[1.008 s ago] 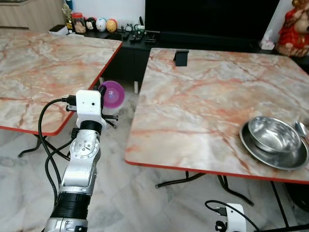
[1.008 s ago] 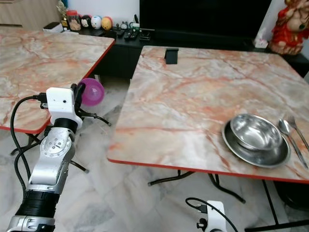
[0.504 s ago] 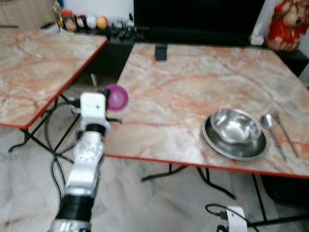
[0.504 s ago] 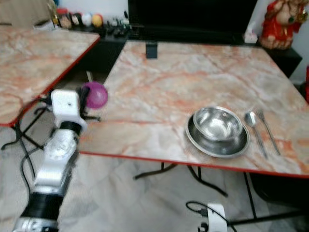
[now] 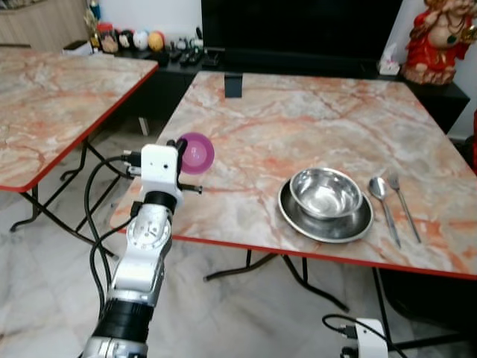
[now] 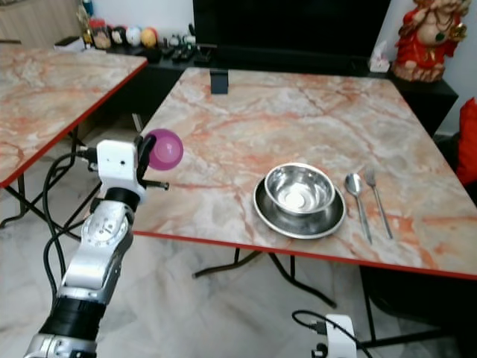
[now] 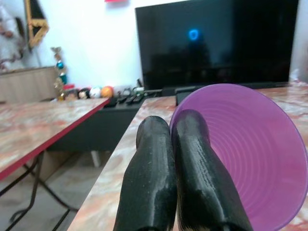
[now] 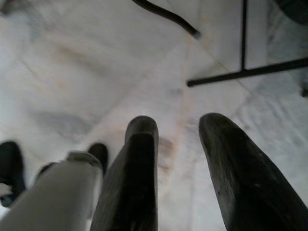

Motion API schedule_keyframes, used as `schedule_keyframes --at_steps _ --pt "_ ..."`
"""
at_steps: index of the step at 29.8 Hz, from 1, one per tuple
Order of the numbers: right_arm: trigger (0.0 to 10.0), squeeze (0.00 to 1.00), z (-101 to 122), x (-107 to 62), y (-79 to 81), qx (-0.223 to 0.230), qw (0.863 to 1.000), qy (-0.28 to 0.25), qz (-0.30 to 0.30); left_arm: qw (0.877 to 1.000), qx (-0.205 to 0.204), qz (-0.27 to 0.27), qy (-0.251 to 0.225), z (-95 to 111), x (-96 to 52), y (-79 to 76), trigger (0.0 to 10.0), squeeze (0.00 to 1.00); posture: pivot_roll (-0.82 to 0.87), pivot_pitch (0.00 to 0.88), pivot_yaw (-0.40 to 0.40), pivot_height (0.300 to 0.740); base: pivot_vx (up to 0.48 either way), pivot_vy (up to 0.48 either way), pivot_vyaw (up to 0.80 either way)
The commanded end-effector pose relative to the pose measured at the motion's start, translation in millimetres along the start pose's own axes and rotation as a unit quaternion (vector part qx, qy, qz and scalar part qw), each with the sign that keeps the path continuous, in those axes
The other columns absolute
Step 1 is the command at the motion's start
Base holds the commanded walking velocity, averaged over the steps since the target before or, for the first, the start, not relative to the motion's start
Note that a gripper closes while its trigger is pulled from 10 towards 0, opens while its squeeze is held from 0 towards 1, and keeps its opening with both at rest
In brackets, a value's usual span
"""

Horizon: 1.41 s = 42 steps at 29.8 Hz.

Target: Setting the table

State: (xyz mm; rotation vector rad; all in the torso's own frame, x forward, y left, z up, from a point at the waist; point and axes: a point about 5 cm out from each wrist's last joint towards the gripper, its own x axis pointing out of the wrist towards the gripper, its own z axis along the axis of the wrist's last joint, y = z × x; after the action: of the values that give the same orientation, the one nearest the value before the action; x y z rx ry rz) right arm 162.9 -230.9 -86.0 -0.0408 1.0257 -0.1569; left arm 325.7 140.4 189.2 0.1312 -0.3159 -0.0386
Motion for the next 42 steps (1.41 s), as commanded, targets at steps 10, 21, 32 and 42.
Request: schedule_keyframes --at_steps 10,21,32,42 --pt "10.0 0.00 3 0.5 1.1 0.003 1.000 -0.004 0.000 1.000 0.010 -0.016 -0.002 1 1.0 6.8 10.0 0.00 0.13 0.000 -0.075 0.707 0.000 0.000 0.00" --pt "10.0 0.00 4 0.5 0.7 0.006 1.000 -0.006 0.000 0.998 0.050 -0.039 0.000 0 2.6 19.8 10.0 0.00 0.13 0.000 -0.076 0.707 0.000 -0.142 0.00" --pt "10.0 0.00 3 0.4 0.4 0.007 1.000 -0.007 -0.002 0.997 0.058 -0.050 0.014 -6 0.6 24.4 10.0 0.00 0.13 0.000 -0.078 0.707 0.000 -0.253 -0.42" --pt "10.0 0.00 4 0.3 -0.5 0.008 1.000 -0.010 -0.003 0.996 0.061 -0.060 0.027 -9 1.4 29.9 10.0 0.00 0.13 0.000 -0.084 0.707 0.000 0.000 0.00"
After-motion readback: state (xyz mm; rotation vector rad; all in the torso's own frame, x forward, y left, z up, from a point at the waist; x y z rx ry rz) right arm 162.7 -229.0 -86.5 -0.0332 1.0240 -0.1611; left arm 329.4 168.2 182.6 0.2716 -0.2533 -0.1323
